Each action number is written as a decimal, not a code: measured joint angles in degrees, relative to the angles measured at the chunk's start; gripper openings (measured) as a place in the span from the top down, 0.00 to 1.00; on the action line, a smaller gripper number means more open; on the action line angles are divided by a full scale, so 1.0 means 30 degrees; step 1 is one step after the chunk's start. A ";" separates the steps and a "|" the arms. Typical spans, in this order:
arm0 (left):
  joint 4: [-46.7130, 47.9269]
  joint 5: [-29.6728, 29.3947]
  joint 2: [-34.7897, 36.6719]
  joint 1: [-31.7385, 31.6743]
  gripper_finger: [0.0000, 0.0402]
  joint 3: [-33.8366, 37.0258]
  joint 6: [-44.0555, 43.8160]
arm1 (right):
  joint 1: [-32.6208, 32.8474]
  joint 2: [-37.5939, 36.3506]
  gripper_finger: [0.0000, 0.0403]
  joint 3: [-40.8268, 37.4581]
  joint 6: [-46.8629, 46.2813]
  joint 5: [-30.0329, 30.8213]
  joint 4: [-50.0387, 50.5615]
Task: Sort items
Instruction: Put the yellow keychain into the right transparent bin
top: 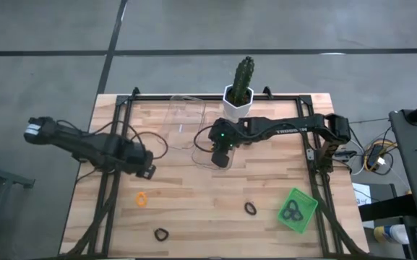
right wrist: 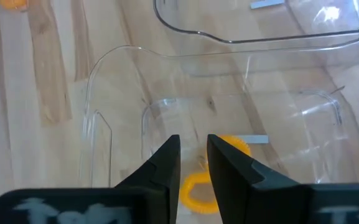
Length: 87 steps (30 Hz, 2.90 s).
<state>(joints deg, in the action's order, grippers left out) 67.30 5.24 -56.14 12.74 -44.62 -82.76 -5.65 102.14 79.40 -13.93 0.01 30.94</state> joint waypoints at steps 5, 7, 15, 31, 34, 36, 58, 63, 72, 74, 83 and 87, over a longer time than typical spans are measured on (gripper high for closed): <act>-0.0011 0.0742 -0.0525 0.2148 0.62 0.0000 -0.2620 | 0.0000 -0.0006 0.83 0.0000 0.0257 0.0000 0.0007; -0.0011 0.0918 -0.0853 0.2987 0.62 0.0000 -0.3472 | 0.0000 -0.0006 0.83 0.0000 0.0282 0.0000 0.0007; -0.0108 0.0924 -0.2819 0.5577 0.62 0.0000 -0.5051 | 0.0000 -0.0006 0.80 0.0000 0.0356 0.0007 0.0015; -0.5015 0.1489 -0.5332 0.6713 0.62 0.2286 -0.6547 | 0.0051 -0.2558 0.83 -0.0007 0.1361 -0.0168 0.0168; -0.5017 0.2127 -0.5383 0.6721 0.62 0.2499 -0.6917 | 0.0051 -0.3251 0.83 -0.0015 0.1361 -0.0160 0.0197; -0.5133 0.2107 -0.5376 0.6721 0.62 0.2499 -0.6921 | 0.0051 -0.3669 0.82 -0.0036 0.1369 -0.0146 0.0204; -0.7310 0.2717 -0.9854 0.6692 0.62 0.2732 -0.6127 | 0.0507 -0.5246 0.82 -0.0080 0.1857 -0.0019 0.0187; -0.7596 0.2665 -1.0075 0.6692 0.75 0.2725 -0.6307 | 0.0962 -0.6371 0.82 -0.0080 0.1854 -0.0005 0.0197; -0.7738 0.1652 -0.9594 0.6735 0.97 0.2751 -0.6317 | 0.1977 -0.9145 0.85 -0.0102 0.2600 0.0012 0.0168; -0.7727 0.1593 -0.9161 0.6735 0.97 0.2754 -0.6323 | 0.2206 -0.9826 0.85 -0.0102 0.2730 0.0006 0.0161; -0.7112 -0.2909 -0.5634 0.6695 0.99 0.1854 -0.6518 | 0.2918 -1.2775 0.83 -0.0102 0.2938 -0.0013 0.0424; -0.6972 -0.5636 -0.4505 0.6437 1.00 0.0725 -0.6436 | 0.2983 -1.3905 0.82 -0.0102 0.2721 -0.0018 0.1436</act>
<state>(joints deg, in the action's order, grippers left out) 46.38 -11.67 -69.66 32.06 -42.45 -102.07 3.30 60.43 79.09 -5.77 -0.04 35.25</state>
